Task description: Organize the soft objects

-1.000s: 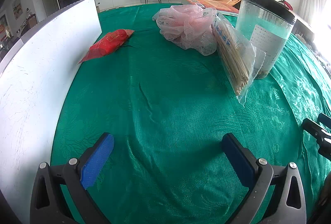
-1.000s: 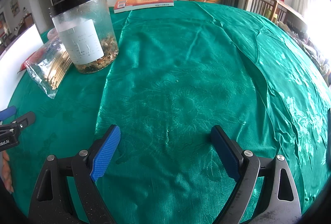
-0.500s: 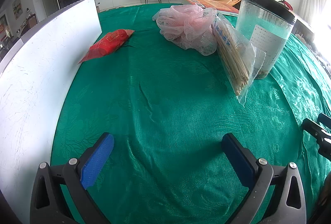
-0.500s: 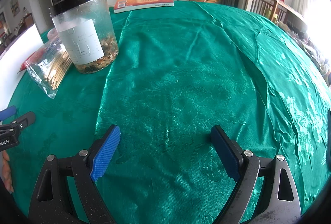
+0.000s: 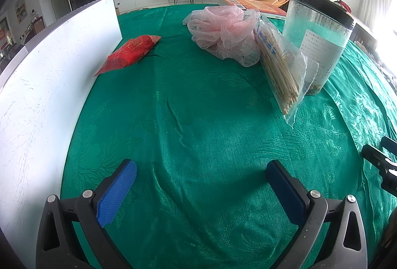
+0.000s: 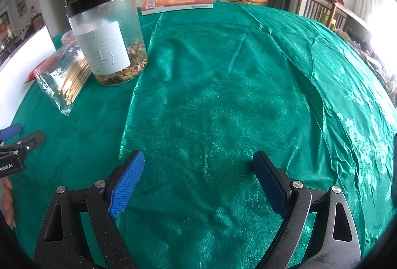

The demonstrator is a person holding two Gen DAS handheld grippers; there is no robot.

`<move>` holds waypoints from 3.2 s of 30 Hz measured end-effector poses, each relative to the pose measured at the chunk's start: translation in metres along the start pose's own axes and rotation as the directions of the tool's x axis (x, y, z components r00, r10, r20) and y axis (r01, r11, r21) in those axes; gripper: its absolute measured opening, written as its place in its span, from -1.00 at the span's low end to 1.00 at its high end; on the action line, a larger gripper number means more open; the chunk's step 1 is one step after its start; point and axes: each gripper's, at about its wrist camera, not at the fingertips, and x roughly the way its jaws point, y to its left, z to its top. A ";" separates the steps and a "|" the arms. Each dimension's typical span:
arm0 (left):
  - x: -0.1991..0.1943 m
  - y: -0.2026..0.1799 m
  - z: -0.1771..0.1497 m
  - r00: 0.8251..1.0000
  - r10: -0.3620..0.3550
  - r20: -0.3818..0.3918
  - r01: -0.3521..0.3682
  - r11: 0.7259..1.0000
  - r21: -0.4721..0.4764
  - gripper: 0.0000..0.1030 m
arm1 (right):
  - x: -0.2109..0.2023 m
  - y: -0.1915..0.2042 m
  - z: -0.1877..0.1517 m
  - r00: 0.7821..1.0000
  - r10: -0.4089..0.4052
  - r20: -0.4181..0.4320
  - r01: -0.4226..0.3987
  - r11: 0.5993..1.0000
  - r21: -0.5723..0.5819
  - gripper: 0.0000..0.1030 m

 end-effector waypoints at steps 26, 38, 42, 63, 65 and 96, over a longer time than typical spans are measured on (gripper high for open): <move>0.000 0.000 0.000 1.000 0.000 0.000 0.000 1.000 0.000 1.00 | 0.000 -0.001 0.000 1.000 0.002 0.000 -0.002 1.000 0.003 0.77; -0.019 0.032 0.082 0.983 -0.161 0.085 0.175 0.964 -0.201 0.99 | 0.000 -0.001 0.000 1.000 0.002 0.000 -0.002 1.000 0.003 0.77; 0.006 0.037 0.137 0.973 -0.212 0.089 0.229 0.932 -0.281 0.99 | 0.000 -0.001 0.000 1.000 0.002 0.000 -0.002 1.000 0.003 0.77; -0.046 0.051 0.051 0.969 -0.245 0.025 0.239 0.911 -0.335 -0.69 | -0.026 0.065 0.032 0.901 0.425 0.087 -0.423 0.905 -0.045 0.76; -0.059 0.052 0.027 0.975 -0.223 0.015 0.216 0.923 -0.320 -0.69 | -0.010 0.102 0.050 0.906 0.420 0.046 -0.414 0.904 -0.103 0.70; -0.033 0.003 0.008 0.990 -0.129 0.063 0.132 0.990 -0.052 0.75 | 0.020 -0.055 0.090 0.984 0.156 0.087 -0.165 0.980 0.115 0.54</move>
